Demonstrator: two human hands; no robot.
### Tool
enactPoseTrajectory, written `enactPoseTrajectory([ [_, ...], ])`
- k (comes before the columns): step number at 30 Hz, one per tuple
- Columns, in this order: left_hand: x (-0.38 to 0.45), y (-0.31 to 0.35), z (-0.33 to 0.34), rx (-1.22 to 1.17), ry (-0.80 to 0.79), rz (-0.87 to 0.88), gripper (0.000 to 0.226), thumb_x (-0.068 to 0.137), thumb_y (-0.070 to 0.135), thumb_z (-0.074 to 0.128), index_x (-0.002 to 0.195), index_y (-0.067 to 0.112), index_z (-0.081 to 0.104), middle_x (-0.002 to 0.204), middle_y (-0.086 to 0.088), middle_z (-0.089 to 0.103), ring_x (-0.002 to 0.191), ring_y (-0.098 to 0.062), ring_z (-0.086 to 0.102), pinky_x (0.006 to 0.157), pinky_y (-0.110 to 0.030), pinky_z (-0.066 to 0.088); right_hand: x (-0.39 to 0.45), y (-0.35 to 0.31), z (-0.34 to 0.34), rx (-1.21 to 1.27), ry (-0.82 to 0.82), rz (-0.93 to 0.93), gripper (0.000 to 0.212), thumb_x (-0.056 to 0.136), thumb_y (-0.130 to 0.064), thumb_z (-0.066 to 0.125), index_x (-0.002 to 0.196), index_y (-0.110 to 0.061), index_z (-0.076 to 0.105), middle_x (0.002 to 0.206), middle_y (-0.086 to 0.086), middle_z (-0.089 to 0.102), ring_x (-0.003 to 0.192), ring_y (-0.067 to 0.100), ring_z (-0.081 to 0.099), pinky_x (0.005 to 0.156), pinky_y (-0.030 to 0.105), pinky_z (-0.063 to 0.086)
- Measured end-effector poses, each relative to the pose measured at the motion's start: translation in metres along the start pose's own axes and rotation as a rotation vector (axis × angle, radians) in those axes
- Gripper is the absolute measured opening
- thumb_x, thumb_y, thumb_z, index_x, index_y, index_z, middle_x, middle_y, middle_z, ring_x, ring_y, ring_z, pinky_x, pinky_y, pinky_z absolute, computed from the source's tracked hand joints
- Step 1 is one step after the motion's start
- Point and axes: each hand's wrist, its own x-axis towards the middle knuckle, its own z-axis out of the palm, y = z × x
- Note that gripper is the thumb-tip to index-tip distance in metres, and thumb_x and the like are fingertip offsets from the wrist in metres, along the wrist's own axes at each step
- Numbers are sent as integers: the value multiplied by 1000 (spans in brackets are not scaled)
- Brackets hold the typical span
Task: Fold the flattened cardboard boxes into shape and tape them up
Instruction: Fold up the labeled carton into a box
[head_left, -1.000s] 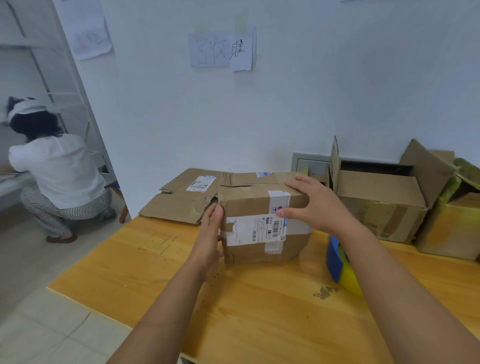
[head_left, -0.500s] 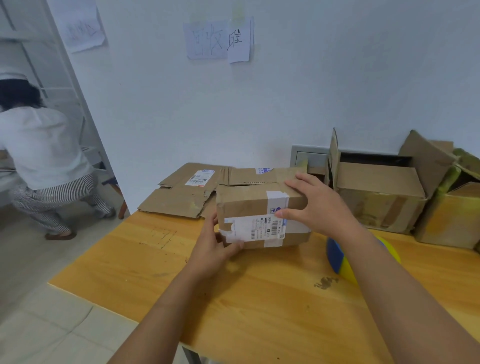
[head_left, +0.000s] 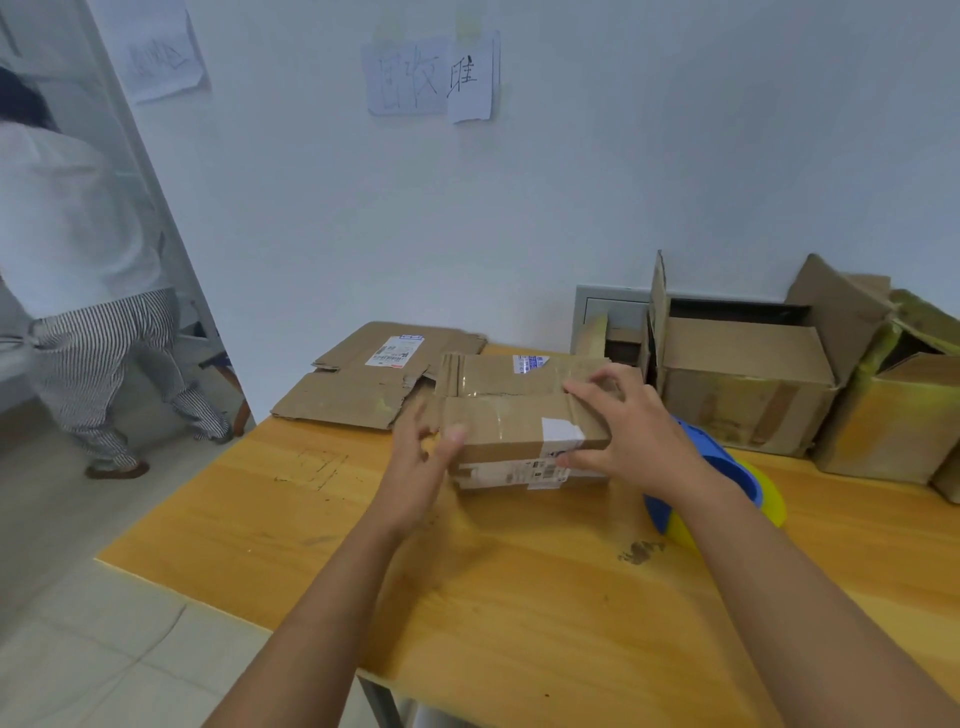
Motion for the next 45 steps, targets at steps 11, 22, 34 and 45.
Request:
enactPoseTrajectory([
  [11,59,14,-3,-109,-88,-184,102,70,80,58,156,42,16,154,7,39,133,-17,46,115,-46,35,18,13,-3,104,-55,25,95,63,-69,79,141,-56,25,145,-32,9,139,25,24,105,47,39],
  [22,64,26,-3,363,-137,45,86,71,83,56,146,42,43,160,25,11,138,4,20,115,-39,29,50,12,-19,112,-279,100,97,69,-66,79,150,-45,32,157,-17,13,136,20,36,101,36,44],
  [34,60,43,4,639,-249,15,124,60,88,57,159,28,12,165,9,-15,152,-15,5,118,-40,22,39,10,-17,98,-314,121,116,70,-74,73,157,-43,3,165,-17,-9,150,23,16,114,41,31],
  [45,44,52,8,610,-344,-11,102,73,91,38,157,38,13,166,9,-11,153,-15,3,117,-44,20,16,-4,-14,282,-240,251,64,100,-62,28,156,-33,20,168,-4,-14,155,25,5,113,48,29],
])
